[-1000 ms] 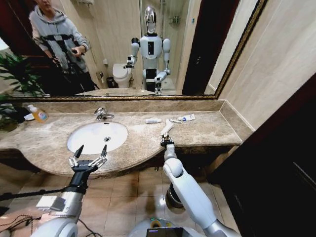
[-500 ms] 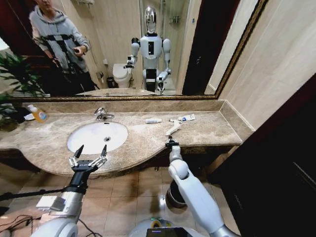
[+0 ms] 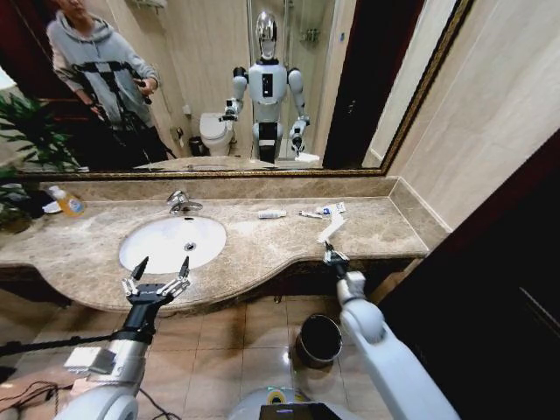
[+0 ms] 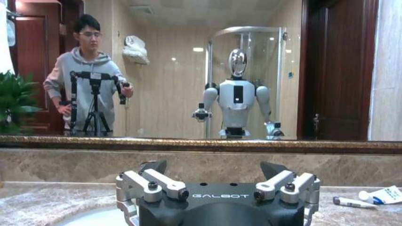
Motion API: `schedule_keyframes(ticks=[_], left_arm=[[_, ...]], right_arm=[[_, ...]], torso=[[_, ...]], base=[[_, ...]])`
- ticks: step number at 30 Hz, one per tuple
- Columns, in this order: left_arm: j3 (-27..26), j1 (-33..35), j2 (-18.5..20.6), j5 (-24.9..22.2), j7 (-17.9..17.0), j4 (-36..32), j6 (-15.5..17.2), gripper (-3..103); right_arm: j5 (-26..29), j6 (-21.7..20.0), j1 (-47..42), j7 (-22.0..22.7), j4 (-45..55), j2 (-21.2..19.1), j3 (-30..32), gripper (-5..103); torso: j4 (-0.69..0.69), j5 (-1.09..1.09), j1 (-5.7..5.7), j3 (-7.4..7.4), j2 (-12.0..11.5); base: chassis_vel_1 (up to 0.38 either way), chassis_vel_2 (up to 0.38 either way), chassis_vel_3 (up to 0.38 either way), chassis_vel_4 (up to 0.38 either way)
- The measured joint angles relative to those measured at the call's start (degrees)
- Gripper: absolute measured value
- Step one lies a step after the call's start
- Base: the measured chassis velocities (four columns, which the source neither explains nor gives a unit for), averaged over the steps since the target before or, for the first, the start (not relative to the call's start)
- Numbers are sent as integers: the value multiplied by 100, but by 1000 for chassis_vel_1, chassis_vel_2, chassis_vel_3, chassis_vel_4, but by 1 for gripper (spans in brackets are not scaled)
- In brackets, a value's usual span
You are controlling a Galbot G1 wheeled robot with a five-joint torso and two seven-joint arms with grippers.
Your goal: Pick up the trash from the sink and place it in the trash bin.
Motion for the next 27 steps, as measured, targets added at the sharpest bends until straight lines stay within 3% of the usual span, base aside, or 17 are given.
schedule_keyframes(ticks=[6,9,16,19,27], left_arm=[[-1,0,-1,0,-3,0,0,100],[-1,0,-1,0,-3,0,0,100],[-1,0,0,0,-2,0,0,100],[-1,0,0,0,-2,0,0,100],[-1,0,0,0,-3,0,0,100]], right_arm=[[-454,533,-1021,-307,354,477,541,0],[-971,1090,-1926,-502,418,945,756,0],[-1329,1771,-2549,-806,114,1537,954,0],[-1112,2095,-2496,-944,-818,1424,911,0],[-536,1972,-1741,-1343,-2727,623,417,0]], torso=[[1,0,0,0,0],[0,0,0,0,0],[1,-1,0,0,0],[0,-1,0,1,0],[1,0,0,1,-1]], base=[[0,0,0,0],[0,0,0,0],[0,0,0,0],[0,0,0,0],[0,0,0,0]])
